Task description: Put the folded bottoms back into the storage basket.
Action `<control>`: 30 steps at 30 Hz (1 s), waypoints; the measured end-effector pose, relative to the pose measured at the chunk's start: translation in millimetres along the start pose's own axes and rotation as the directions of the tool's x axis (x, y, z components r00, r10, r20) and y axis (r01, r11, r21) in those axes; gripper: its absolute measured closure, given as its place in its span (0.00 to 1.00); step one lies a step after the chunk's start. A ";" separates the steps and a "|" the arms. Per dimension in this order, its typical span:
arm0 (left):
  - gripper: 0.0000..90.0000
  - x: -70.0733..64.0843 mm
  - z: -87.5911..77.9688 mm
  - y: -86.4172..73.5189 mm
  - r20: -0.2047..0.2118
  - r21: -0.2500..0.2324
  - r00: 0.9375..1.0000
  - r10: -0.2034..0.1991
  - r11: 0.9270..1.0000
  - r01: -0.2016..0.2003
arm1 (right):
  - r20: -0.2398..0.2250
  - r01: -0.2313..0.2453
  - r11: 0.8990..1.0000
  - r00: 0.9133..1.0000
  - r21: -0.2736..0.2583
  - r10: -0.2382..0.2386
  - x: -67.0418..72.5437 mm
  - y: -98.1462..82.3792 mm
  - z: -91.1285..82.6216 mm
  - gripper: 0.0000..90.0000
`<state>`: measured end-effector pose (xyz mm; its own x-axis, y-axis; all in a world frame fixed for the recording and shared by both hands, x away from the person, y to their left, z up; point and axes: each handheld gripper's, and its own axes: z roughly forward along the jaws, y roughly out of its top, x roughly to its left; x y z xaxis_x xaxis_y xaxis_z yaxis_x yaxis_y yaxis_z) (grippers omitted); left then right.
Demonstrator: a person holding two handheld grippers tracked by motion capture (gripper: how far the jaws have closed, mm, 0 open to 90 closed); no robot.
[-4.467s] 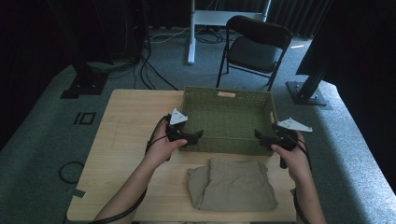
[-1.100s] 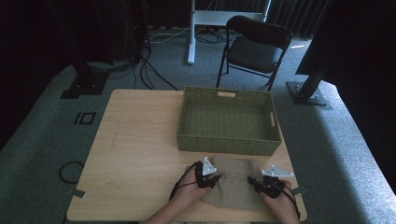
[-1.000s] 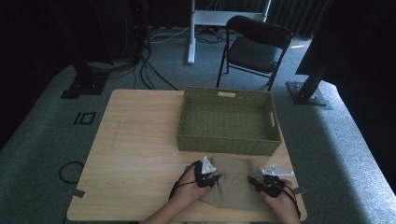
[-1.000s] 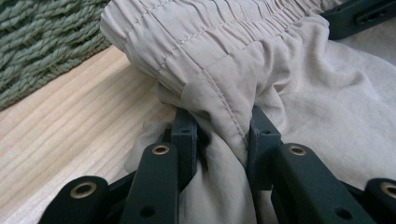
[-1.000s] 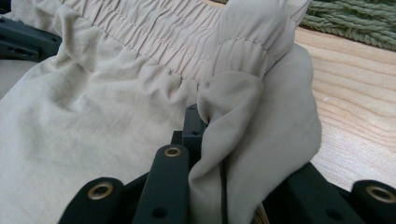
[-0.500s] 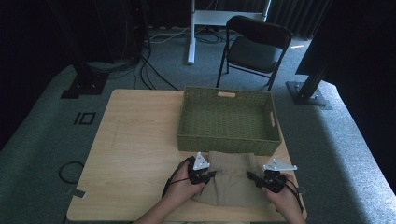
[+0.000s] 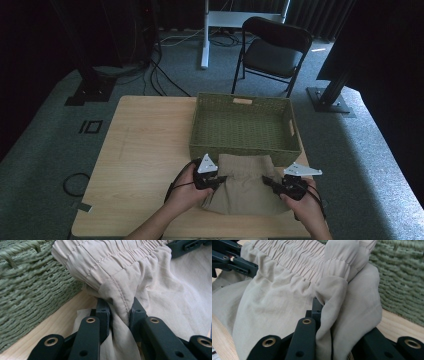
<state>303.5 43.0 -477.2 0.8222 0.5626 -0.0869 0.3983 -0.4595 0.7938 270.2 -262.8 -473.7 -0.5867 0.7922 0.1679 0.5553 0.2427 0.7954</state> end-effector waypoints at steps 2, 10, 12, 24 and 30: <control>0.85 1.6 -2.3 3.4 -0.002 -0.003 1.000 0.005 1.000 -0.005 | 0.000 0.008 1.000 1.000 -0.008 -0.008 0.1 5.0 -0.8 0.88; 0.85 7.9 -19.4 28.3 0.000 -0.042 0.999 0.034 0.999 -0.034 | -0.029 0.014 0.998 0.999 -0.057 -0.016 -3.3 27.6 -12.6 0.88; 0.85 9.2 -23.5 35.1 -0.003 -0.050 0.999 0.041 0.998 -0.041 | -0.031 0.016 0.997 0.999 -0.072 -0.018 -3.9 34.4 -15.8 0.88; 0.85 26.5 -39.8 67.8 -0.016 -0.094 0.998 0.060 0.994 -0.062 | -0.046 0.024 0.993 0.999 -0.116 -0.030 -11.1 73.0 -20.8 0.88; 0.85 37.7 -42.5 82.0 -0.021 -0.135 0.998 0.060 0.989 -0.062 | -0.048 0.013 0.989 0.999 -0.145 -0.020 -17.9 91.2 -20.3 0.88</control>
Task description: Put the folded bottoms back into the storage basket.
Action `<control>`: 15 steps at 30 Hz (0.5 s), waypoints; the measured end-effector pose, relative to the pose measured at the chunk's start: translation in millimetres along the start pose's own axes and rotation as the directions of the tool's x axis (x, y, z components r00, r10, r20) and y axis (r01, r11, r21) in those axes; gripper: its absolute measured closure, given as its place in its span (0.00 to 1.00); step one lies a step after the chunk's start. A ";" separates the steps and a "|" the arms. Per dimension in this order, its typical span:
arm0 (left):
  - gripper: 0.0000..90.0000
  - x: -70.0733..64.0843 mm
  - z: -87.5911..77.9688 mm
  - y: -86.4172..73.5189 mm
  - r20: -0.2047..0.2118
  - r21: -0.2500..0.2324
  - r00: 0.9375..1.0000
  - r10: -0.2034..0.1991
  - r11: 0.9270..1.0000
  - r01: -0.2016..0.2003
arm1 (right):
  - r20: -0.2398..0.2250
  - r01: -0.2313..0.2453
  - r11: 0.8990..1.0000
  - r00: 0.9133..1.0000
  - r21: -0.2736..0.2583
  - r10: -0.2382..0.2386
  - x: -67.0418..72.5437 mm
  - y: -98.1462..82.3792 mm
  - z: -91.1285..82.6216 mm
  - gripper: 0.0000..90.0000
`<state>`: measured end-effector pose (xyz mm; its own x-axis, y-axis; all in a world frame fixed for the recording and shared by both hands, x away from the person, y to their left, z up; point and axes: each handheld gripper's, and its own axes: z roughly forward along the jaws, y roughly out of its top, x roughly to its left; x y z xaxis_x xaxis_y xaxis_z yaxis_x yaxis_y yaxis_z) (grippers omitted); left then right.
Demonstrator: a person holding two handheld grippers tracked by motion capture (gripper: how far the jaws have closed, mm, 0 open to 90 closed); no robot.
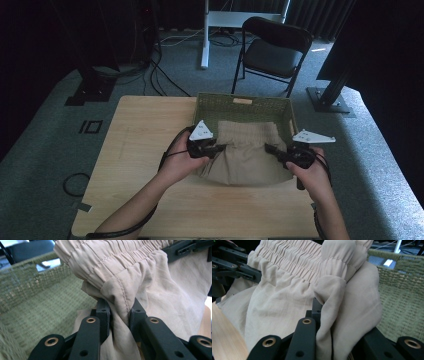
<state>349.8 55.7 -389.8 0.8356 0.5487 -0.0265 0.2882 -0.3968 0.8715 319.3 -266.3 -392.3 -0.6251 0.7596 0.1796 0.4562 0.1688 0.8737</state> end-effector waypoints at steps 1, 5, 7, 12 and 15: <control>0.85 2.0 -0.1 2.6 -0.002 0.000 1.000 0.004 1.000 -0.004 | -0.001 -0.006 1.000 1.000 -0.009 0.006 -1.3 3.0 0.5 0.88; 0.86 9.6 0.9 13.3 -0.012 -0.017 1.000 0.006 1.000 -0.006 | 0.009 -0.004 1.000 1.000 -0.017 0.004 -5.5 14.7 3.6 0.88; 0.86 14.1 2.1 18.6 -0.015 -0.020 1.000 0.012 1.000 -0.012 | 0.016 -0.006 1.000 1.000 -0.026 0.006 -8.4 20.5 5.1 0.88; 0.86 24.5 6.0 30.2 -0.016 -0.037 1.000 0.009 0.999 -0.010 | 0.015 -0.028 0.999 0.999 -0.036 0.029 -17.4 33.6 8.5 0.88; 0.86 31.0 8.4 35.6 -0.016 -0.041 1.000 0.001 0.999 -0.002 | 0.023 -0.029 0.999 0.999 -0.032 0.029 -22.2 41.0 12.4 0.88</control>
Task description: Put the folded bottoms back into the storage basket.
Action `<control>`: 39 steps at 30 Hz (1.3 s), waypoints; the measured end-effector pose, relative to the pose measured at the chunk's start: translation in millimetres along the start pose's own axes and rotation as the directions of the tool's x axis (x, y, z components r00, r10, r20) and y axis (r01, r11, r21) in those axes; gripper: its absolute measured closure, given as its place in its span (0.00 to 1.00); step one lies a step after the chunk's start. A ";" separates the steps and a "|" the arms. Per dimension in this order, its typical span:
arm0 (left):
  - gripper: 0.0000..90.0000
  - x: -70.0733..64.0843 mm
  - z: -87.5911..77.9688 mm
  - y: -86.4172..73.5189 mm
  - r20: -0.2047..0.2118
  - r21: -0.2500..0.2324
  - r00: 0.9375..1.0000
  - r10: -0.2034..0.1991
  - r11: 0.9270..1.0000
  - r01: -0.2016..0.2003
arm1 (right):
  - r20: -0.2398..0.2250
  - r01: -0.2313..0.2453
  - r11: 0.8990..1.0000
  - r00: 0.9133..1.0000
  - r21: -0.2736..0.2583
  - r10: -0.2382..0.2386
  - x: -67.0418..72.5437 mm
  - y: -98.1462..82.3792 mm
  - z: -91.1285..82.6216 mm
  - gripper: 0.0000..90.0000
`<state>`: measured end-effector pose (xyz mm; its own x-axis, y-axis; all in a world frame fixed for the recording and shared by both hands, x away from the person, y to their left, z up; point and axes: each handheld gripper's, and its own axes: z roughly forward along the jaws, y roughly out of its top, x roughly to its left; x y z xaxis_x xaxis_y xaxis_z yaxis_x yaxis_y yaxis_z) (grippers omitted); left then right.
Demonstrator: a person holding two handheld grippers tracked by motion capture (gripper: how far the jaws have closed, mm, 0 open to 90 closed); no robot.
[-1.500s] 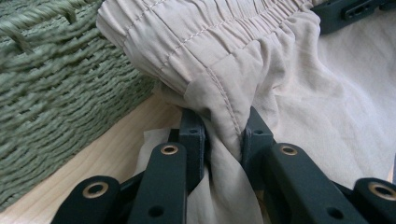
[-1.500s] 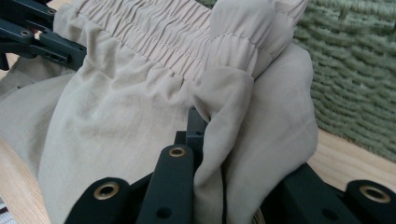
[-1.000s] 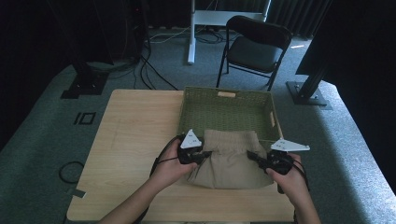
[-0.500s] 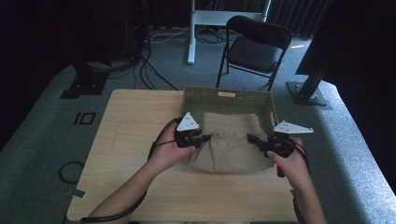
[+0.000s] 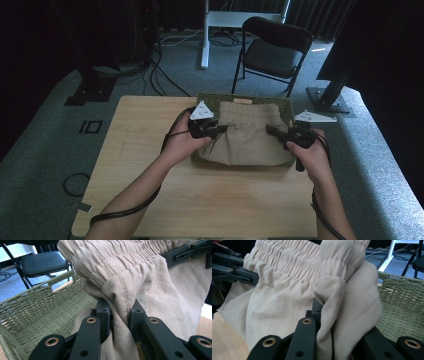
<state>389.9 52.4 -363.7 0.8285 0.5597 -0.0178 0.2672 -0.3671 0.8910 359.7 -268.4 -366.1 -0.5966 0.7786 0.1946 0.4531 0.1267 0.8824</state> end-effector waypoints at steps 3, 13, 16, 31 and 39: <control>0.86 7.4 3.7 4.2 0.001 -0.010 1.000 -0.016 1.000 0.016 | 0.004 -0.002 1.000 1.000 0.004 0.002 -4.5 6.4 4.4 0.88; 0.86 26.1 17.9 20.5 -0.016 -0.033 1.000 -0.026 0.999 0.026 | 0.018 -0.040 0.999 0.999 -0.001 0.040 -22.9 21.8 17.8 0.88; 0.87 32.8 23.6 24.1 -0.027 -0.030 0.999 -0.025 0.999 0.025 | 0.025 -0.048 0.999 0.999 0.006 0.048 -29.7 29.1 23.9 0.88; 0.87 71.7 66.5 15.2 -0.062 -0.015 0.992 -0.114 0.993 0.113 | 0.050 -0.100 0.994 0.994 0.047 0.097 -67.5 36.2 72.2 0.88; 0.87 81.0 97.0 -6.7 -0.076 0.025 0.983 -0.166 0.985 0.168 | 0.078 -0.117 0.989 0.991 0.094 0.110 -90.3 20.1 101.4 0.88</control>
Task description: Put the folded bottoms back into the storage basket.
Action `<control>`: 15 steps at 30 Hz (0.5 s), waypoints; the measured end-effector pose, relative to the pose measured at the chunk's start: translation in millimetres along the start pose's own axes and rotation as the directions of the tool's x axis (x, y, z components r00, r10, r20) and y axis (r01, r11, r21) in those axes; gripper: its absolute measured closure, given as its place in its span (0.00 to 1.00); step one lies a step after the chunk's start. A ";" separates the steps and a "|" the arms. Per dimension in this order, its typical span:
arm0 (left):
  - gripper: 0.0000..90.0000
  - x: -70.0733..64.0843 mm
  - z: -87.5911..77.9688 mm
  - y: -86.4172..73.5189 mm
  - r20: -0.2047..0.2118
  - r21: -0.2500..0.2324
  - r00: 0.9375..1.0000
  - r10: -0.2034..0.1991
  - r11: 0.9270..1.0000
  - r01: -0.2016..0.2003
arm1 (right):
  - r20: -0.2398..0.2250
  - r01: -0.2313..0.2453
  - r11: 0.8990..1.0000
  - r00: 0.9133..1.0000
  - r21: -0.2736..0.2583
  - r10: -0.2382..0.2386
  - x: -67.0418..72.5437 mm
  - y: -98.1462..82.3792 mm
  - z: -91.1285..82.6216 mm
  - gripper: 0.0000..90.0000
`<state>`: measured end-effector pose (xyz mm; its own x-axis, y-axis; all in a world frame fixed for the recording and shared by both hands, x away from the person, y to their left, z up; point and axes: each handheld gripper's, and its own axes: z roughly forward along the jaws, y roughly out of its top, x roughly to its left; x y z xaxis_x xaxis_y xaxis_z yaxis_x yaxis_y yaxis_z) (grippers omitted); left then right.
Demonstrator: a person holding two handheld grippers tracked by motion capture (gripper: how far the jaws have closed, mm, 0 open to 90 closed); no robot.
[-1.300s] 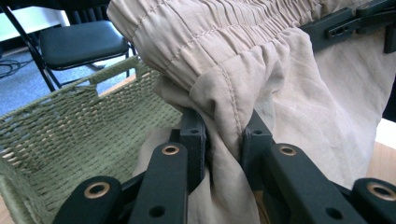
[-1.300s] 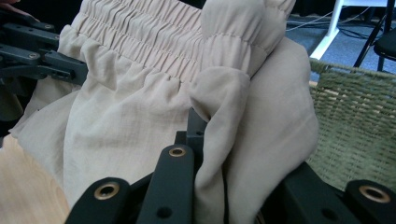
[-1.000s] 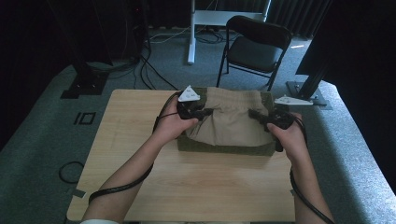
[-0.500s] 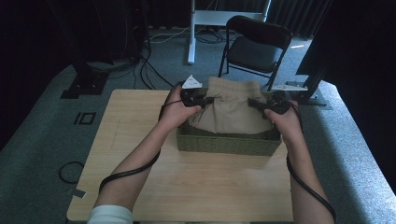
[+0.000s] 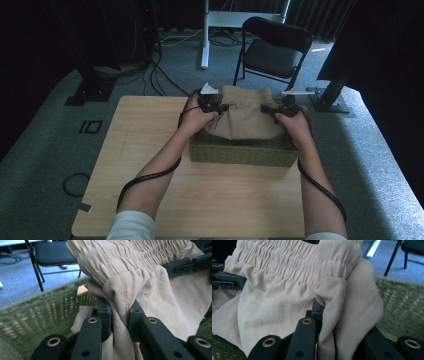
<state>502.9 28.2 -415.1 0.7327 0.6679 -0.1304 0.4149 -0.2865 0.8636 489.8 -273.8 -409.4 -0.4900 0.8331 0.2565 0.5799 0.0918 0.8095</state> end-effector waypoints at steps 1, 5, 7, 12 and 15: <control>0.87 0.4 2.8 -2.1 -0.001 0.005 1.000 0.000 1.000 0.000 | 0.003 -0.004 1.000 1.000 0.011 0.004 -2.3 -2.6 3.3 0.88; 0.87 2.6 15.9 -11.6 -0.016 0.039 1.000 -0.006 0.999 0.006 | 0.004 -0.025 0.999 1.000 0.032 0.025 -12.6 -15.7 16.5 0.88; 0.87 3.6 22.1 -15.4 -0.025 0.054 1.000 -0.001 0.999 0.002 | 0.010 -0.033 0.998 0.999 0.047 0.033 -16.2 -21.5 23.2 0.88; 0.87 10.0 35.3 -25.1 -0.031 0.073 0.999 -0.024 0.997 0.026 | 0.019 -0.052 0.997 0.998 0.063 0.051 -23.4 -30.1 35.7 0.88; 0.87 12.7 42.0 -29.3 -0.038 0.089 0.999 -0.033 0.995 0.036 | 0.030 -0.065 0.995 0.998 0.079 0.062 -27.7 -34.7 45.1 0.88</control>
<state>522.8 16.2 -462.5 0.6979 0.7024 -0.1401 0.4871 -0.3221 0.8118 512.6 -275.5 -468.4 -0.4333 0.8530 0.2908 0.6598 0.0804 0.7472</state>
